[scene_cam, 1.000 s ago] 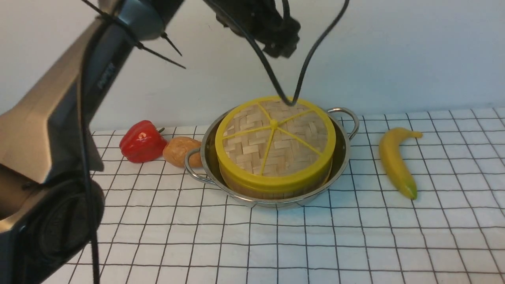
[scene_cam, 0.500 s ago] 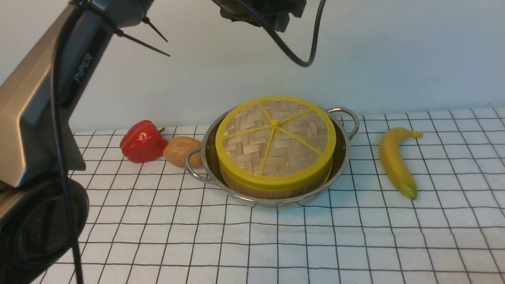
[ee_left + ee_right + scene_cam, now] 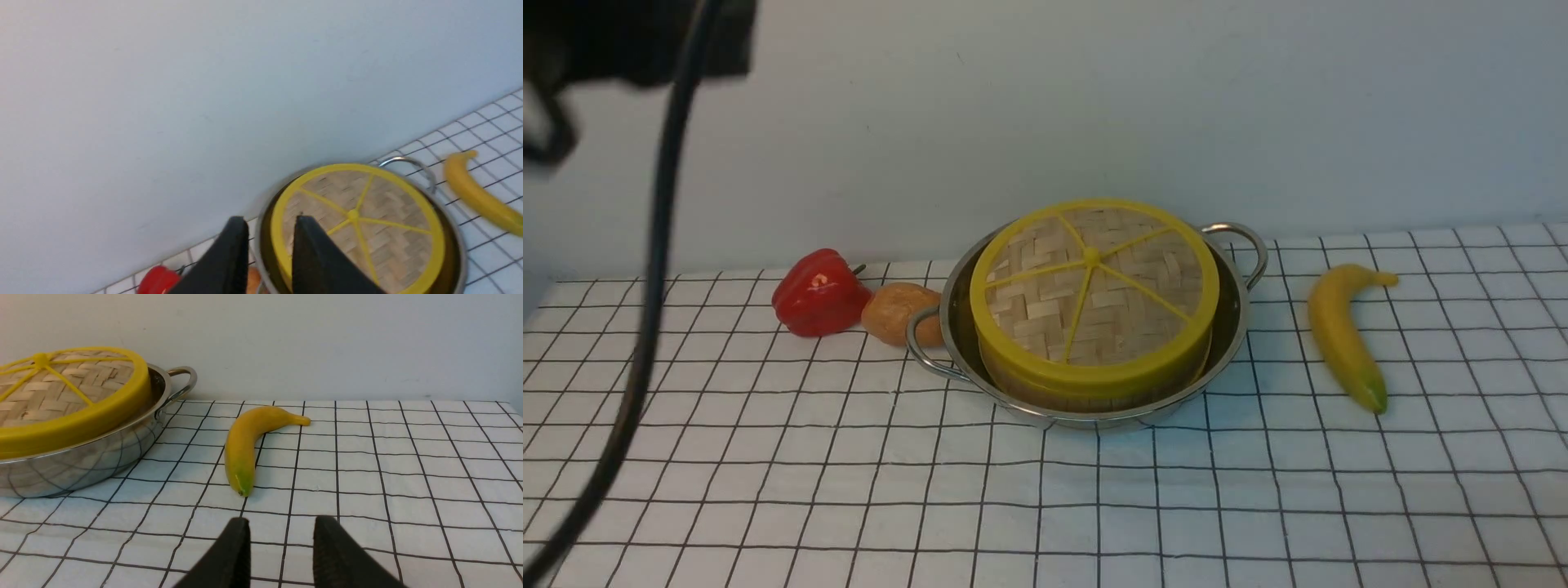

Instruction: Place the steamer in the pot on the white tablecloth, and put the lid on the steamer.

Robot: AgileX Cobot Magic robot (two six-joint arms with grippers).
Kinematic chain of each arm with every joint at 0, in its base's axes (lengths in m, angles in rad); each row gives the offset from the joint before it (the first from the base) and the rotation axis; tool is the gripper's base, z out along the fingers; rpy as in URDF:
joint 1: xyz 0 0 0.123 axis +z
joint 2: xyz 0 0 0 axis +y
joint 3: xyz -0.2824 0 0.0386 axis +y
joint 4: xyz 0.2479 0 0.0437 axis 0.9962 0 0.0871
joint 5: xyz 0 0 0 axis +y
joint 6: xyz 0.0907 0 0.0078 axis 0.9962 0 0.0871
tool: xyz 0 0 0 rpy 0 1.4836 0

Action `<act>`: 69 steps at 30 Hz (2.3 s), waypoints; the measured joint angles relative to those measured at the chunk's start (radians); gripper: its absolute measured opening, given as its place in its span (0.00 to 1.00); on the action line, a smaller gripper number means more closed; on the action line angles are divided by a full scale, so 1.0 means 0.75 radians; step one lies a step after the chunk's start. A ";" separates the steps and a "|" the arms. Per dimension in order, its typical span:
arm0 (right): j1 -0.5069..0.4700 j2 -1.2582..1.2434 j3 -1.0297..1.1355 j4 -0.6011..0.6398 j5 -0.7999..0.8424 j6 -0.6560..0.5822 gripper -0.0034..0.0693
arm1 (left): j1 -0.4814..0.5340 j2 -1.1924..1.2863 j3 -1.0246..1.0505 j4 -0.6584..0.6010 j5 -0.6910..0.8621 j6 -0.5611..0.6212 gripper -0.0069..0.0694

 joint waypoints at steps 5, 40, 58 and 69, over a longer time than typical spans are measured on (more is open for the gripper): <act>0.000 0.000 0.000 0.000 0.000 0.000 0.38 | 0.332 -0.441 0.670 -0.141 -0.288 0.145 0.30; 0.000 0.000 0.000 0.000 0.000 0.000 0.38 | 0.505 -1.346 1.621 0.073 -0.434 -0.148 0.36; 0.000 0.000 0.000 0.000 0.000 0.000 0.38 | 0.497 -1.349 1.621 0.104 -0.430 -0.202 0.40; 0.000 0.000 0.000 0.000 0.000 0.000 0.38 | 0.497 -1.349 1.621 0.105 -0.430 -0.202 0.41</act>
